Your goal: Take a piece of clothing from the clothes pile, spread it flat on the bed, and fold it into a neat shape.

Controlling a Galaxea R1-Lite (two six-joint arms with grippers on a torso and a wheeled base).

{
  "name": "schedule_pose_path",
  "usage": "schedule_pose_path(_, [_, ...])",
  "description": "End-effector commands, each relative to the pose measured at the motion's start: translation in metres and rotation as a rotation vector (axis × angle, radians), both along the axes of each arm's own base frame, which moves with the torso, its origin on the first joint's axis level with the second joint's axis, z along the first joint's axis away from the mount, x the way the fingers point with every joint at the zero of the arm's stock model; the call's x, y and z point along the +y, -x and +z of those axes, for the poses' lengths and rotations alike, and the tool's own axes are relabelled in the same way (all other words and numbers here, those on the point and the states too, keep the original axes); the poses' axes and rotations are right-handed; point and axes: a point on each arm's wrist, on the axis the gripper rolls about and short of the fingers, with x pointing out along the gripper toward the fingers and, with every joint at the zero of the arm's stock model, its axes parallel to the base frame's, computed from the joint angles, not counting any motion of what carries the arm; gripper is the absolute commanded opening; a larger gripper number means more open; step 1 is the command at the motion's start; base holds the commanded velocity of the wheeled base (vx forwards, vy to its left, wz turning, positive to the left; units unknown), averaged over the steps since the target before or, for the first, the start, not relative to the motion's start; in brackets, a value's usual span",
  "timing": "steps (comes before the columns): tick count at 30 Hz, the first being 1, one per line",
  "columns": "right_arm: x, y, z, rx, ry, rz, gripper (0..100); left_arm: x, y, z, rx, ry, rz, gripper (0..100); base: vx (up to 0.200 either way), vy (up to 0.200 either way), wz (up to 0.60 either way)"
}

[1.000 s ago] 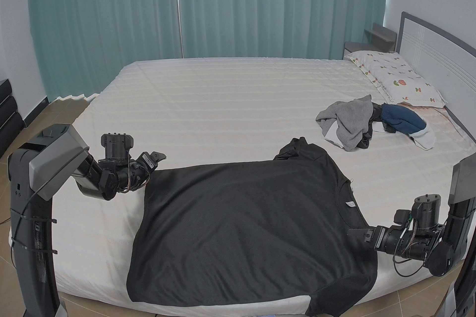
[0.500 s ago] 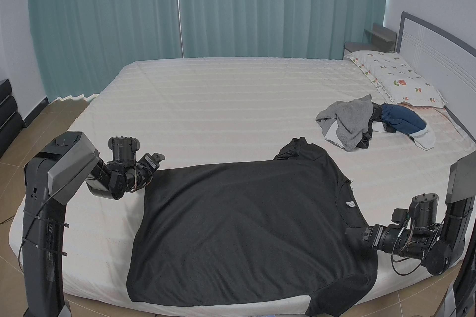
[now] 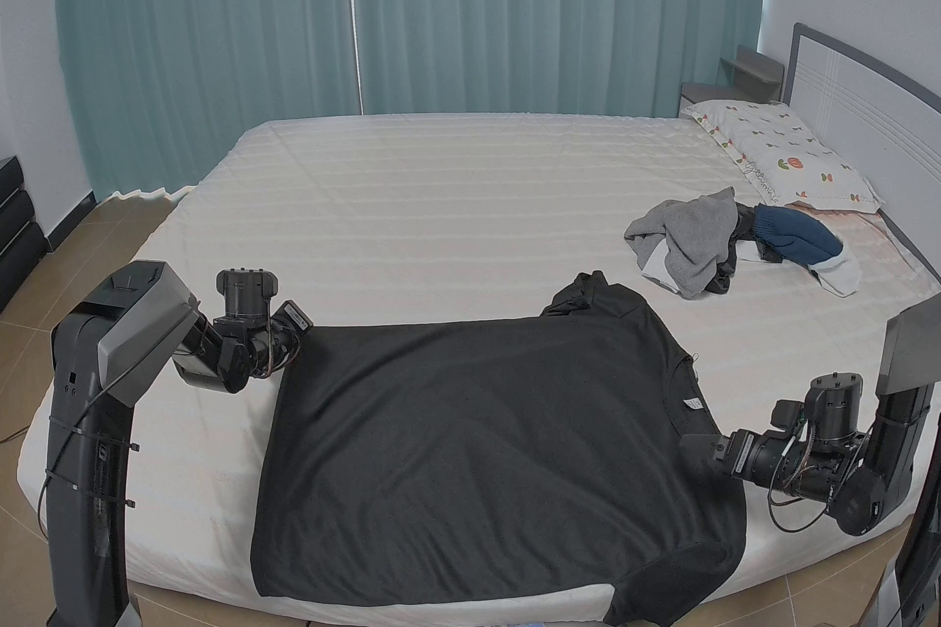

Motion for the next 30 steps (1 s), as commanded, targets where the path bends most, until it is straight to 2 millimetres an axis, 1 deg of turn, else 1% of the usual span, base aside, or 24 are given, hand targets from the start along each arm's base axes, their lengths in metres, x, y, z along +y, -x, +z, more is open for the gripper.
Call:
schedule_pose_path(1, [-0.001,-0.023,-0.004,-0.034,-0.008,-0.023,100,0.008,-0.009,0.011,-0.05,-0.015,0.05,0,0.0,0.0,0.0])
schedule_pose_path(4, [-0.002,-0.046,-0.004,-0.082,-0.008,-0.048,100,0.014,-0.01,0.014,-0.058,-0.014,0.061,0,0.0,0.0,0.0])
schedule_pose_path(5, [-0.002,-0.048,-0.004,-0.083,-0.007,-0.049,100,0.014,-0.01,0.014,-0.058,-0.014,0.061,0,0.0,0.0,0.0])
schedule_pose_path(6, [-0.002,-0.065,-0.004,-0.103,0.0,-0.073,100,0.014,-0.01,0.015,-0.059,-0.013,0.061,0,0.0,0.0,0.0])
schedule_pose_path(8, [-0.002,-0.089,-0.004,-0.117,0.015,-0.105,100,0.011,-0.01,0.016,-0.061,-0.015,0.052,0,0.0,0.0,0.0])
schedule_pose_path(11, [0.0,-0.118,-0.004,-0.132,0.021,-0.123,100,0.006,-0.01,0.016,-0.054,-0.021,0.042,0,0.0,0.0,0.0])
schedule_pose_path(15, [0.003,-0.162,-0.005,-0.155,0.02,-0.126,100,0.005,-0.011,0.018,-0.033,-0.024,0.039,0,0.0,0.0,0.0])
schedule_pose_path(16, [0.003,-0.164,-0.005,-0.157,0.021,-0.125,100,0.005,-0.011,0.018,-0.031,-0.023,0.04,0,0.0,0.0,0.0])
schedule_pose_path(17, [0.005,-0.179,-0.003,-0.158,0.022,-0.121,100,0.005,-0.011,0.02,-0.016,-0.025,0.039,0,0.0,0.0,0.0])
schedule_pose_path(19, [0.007,-0.196,0.001,-0.158,0.017,-0.105,100,0.005,-0.011,0.026,-0.007,-0.026,0.039,0,0.0,0.0,0.0])
schedule_pose_path(20, [0.008,-0.203,0.0,-0.151,0.015,-0.098,100,0.005,-0.01,0.028,-0.002,-0.026,0.039,0,0.0,0.0,0.0])
schedule_pose_path(25, [0.012,-0.237,-0.016,-0.136,0.031,-0.051,100,0.005,-0.008,0.032,0.022,-0.026,0.039,0,0.0,0.0,0.0])
schedule_pose_path(27, [0.014,-0.25,-0.018,-0.135,0.033,-0.04,100,0.006,-0.007,0.033,0.027,-0.026,0.039,0,0.0,0.0,0.0])
schedule_pose_path(30, [0.015,-0.259,-0.021,-0.11,0.018,-0.01,100,0.006,-0.006,0.033,0.031,-0.027,0.04,0,0.0,0.0,0.0])
